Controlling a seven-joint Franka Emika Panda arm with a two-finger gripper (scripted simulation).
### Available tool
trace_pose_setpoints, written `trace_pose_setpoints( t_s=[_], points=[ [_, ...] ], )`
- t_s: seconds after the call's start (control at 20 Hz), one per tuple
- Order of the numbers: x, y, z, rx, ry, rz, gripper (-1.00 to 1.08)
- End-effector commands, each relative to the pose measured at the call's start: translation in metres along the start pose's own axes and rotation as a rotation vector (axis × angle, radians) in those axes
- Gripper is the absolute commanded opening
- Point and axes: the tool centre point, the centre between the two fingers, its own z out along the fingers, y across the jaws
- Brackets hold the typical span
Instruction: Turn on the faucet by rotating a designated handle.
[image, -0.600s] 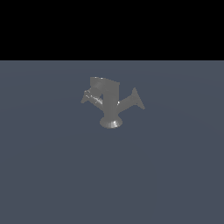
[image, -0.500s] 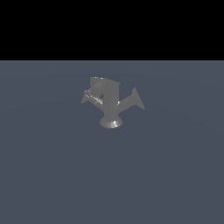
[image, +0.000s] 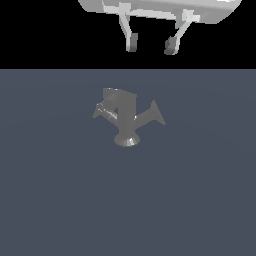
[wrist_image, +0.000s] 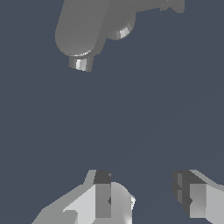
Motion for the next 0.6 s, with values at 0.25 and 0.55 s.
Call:
trace_pose_setpoints(
  t_s=[0.25, 0.55],
  points=[
    [0.094, 0.023, 0.041, 0.032, 0.102, -0.014, -0.29],
    [0.161, 0.039, 0.087, 0.115, 0.197, 0.042, -0.69]
  ],
)
